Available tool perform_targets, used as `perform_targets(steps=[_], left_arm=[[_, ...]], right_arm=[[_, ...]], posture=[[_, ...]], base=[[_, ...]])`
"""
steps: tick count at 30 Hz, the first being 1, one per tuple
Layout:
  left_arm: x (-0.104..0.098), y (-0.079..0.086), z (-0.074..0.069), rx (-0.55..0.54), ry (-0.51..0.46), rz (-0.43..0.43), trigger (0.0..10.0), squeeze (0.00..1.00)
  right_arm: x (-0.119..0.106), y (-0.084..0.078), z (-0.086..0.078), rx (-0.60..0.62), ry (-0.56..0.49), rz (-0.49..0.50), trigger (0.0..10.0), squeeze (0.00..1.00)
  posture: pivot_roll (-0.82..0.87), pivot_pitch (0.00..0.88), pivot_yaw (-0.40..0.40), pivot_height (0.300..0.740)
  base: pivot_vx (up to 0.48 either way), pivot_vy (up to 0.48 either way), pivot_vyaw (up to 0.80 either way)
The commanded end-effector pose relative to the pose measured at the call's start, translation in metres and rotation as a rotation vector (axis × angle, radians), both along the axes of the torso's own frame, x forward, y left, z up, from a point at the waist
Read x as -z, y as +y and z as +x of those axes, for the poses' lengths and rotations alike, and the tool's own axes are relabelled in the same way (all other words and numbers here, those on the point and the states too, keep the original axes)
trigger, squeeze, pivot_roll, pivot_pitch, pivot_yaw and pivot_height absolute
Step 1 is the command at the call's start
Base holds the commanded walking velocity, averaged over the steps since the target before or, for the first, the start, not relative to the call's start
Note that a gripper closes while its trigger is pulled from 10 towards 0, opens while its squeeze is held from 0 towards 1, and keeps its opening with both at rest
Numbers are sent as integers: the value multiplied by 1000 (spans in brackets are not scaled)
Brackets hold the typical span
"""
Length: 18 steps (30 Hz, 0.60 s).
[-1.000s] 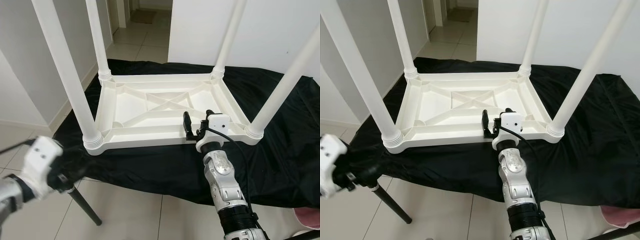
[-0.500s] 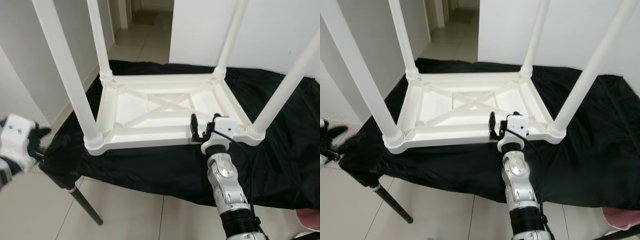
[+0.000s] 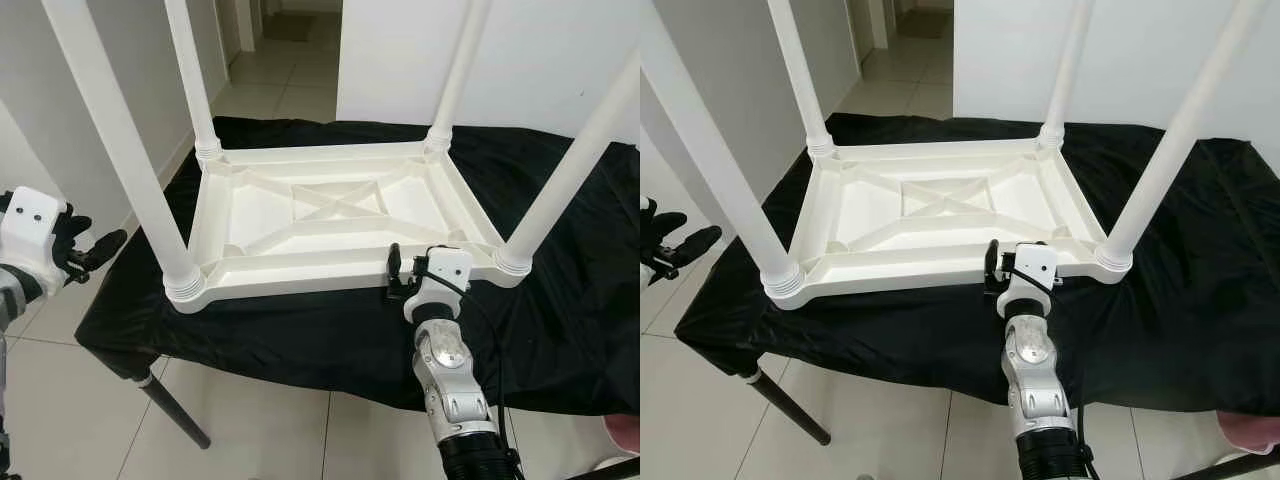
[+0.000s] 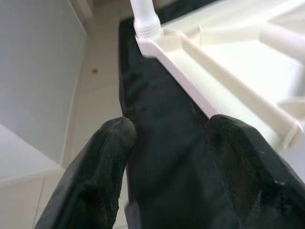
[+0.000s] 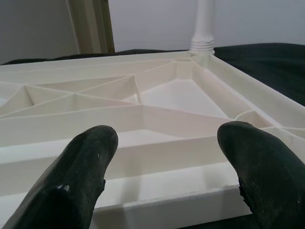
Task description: Building children table
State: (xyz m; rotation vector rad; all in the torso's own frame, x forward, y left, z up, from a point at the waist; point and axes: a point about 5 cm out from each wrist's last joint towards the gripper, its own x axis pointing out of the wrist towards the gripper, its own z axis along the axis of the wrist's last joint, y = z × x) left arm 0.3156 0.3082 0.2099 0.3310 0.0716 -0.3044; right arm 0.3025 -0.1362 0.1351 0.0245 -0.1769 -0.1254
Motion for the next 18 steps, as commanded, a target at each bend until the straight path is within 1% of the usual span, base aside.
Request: perform_targets(steps=[1,2,3,4,5,7,9,10,11,12,14,16,17,18], left_arm=[[-2,6,8,-176,-71,12,10000,0],[-5,3,14,-153,-92,-25,10000,0],[-5,3,14,-153,-92,-25,10000,0],[-7,-1,18,-127,-115,-67,10000,0],[-7,-7,23,-90,-136,-137,10000,0],[-7,-7,23,-90,-136,-137,10000,0],[-5,-20,28,-22,-159,-241,10000,0],[-5,-20,28,-22,-159,-241,10000,0],[-3,-26,31,12,-161,-279,10000,0],[-3,-26,31,12,-161,-279,10000,0],[-3,-37,34,79,-166,-316,10000,0],[-3,-37,34,79,-166,-316,10000,0],[-4,-42,36,111,-167,-337,10000,0],[-4,-42,36,111,-167,-337,10000,0]], right_arm=[[2,1,1,14,22,4,10000,0],[2,1,1,22,28,11,10000,0],[2,1,1,22,28,11,10000,0],[3,2,1,31,37,25,10000,0],[4,3,1,49,54,40,10000,0],[4,3,1,49,54,40,10000,0],[7,3,0,85,80,68,10000,0],[7,3,0,85,80,68,10000,0],[8,3,-1,97,88,87,10000,0],[8,3,-1,97,88,87,10000,0],[12,1,-5,126,103,162,10000,0],[12,1,-5,126,103,162,10000,0],[15,-1,-6,151,115,200,10000,0],[15,-1,-6,151,115,200,10000,0]], posture=[[92,60,72,740],[88,65,73,740],[88,65,73,740],[87,66,69,740],[81,66,67,740],[81,66,67,740],[67,69,66,740],[67,69,66,740],[65,70,66,740],[65,70,66,740],[54,76,65,740],[54,76,65,740],[51,74,62,740],[51,74,62,740]], base=[[0,0,0],[0,0,0],[0,0,0],[0,0,0],[0,0,0],[0,0,0],[0,0,0],[0,0,0],[0,0,0],[0,0,0],[0,0,0],[0,0,0],[0,0,0],[0,0,0]])
